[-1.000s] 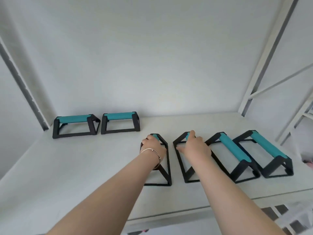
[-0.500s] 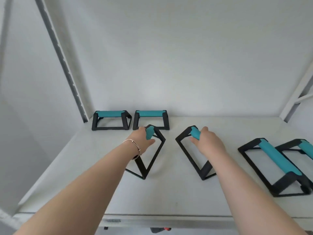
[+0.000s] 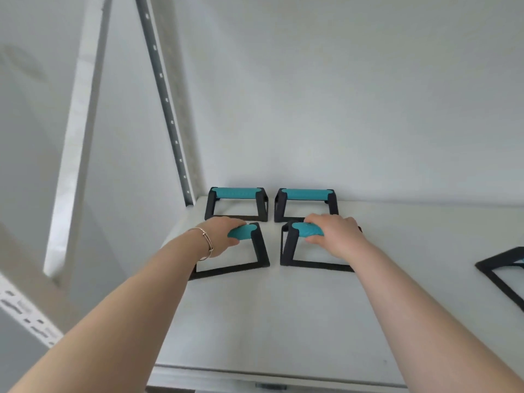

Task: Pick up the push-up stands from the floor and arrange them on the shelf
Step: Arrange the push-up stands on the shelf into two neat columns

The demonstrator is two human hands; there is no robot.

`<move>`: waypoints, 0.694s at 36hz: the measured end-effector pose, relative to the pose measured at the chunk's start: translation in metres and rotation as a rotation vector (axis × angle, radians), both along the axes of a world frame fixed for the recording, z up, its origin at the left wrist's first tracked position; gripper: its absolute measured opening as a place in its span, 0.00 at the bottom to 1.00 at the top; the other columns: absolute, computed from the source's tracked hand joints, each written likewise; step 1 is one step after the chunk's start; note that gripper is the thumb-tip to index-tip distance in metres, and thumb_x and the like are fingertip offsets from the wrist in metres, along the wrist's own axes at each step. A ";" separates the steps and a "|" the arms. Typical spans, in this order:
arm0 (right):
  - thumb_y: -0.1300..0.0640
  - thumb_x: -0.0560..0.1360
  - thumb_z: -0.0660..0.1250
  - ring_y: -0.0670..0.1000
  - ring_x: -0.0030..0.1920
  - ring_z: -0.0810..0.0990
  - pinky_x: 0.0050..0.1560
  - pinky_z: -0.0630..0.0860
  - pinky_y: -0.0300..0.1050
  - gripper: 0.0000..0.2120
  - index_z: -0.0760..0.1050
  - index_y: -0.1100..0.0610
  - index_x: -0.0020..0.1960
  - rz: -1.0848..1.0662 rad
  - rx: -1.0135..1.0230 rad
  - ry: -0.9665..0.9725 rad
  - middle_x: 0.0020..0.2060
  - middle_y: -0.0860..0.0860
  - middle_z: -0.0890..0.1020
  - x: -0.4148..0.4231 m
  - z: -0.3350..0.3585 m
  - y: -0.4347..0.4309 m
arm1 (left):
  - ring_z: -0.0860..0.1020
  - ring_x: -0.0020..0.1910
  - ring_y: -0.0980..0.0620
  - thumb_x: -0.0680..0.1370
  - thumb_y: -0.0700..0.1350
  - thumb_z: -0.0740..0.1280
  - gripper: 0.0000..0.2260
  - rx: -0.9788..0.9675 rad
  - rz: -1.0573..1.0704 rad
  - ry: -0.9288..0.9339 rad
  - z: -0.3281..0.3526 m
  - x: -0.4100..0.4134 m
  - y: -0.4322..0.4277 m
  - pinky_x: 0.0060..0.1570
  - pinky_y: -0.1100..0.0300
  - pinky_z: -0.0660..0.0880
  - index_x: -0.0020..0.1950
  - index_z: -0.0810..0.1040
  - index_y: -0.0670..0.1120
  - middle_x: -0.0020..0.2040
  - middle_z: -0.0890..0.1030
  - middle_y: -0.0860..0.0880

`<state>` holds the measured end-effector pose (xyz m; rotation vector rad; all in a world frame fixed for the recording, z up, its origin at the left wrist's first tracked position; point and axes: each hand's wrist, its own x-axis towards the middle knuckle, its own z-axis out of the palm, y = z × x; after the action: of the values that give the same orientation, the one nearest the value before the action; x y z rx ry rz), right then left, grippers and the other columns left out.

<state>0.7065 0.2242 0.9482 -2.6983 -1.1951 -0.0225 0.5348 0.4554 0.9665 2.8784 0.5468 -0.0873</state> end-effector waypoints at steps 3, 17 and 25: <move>0.45 0.78 0.63 0.54 0.57 0.75 0.61 0.66 0.52 0.16 0.70 0.43 0.65 0.006 -0.015 0.006 0.56 0.48 0.78 -0.002 -0.003 0.004 | 0.74 0.60 0.48 0.80 0.48 0.62 0.21 0.021 -0.034 0.040 -0.006 0.000 0.010 0.63 0.50 0.71 0.73 0.65 0.59 0.64 0.74 0.51; 0.34 0.76 0.58 0.51 0.54 0.75 0.60 0.65 0.52 0.17 0.74 0.42 0.58 -0.115 0.089 0.075 0.51 0.44 0.79 -0.002 -0.016 0.021 | 0.77 0.53 0.52 0.80 0.62 0.56 0.17 0.071 -0.006 -0.128 -0.035 0.014 0.032 0.59 0.54 0.68 0.63 0.71 0.56 0.55 0.80 0.54; 0.34 0.75 0.58 0.50 0.52 0.75 0.57 0.64 0.52 0.16 0.75 0.41 0.55 -0.120 0.114 0.057 0.48 0.43 0.79 0.006 -0.020 0.031 | 0.76 0.47 0.52 0.79 0.62 0.57 0.15 0.071 -0.049 -0.144 -0.034 0.026 0.041 0.58 0.52 0.69 0.60 0.71 0.56 0.49 0.79 0.55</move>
<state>0.7124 0.2553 0.9279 -2.6480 -0.9841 -0.0298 0.5605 0.4967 0.9321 2.9374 0.4611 0.1342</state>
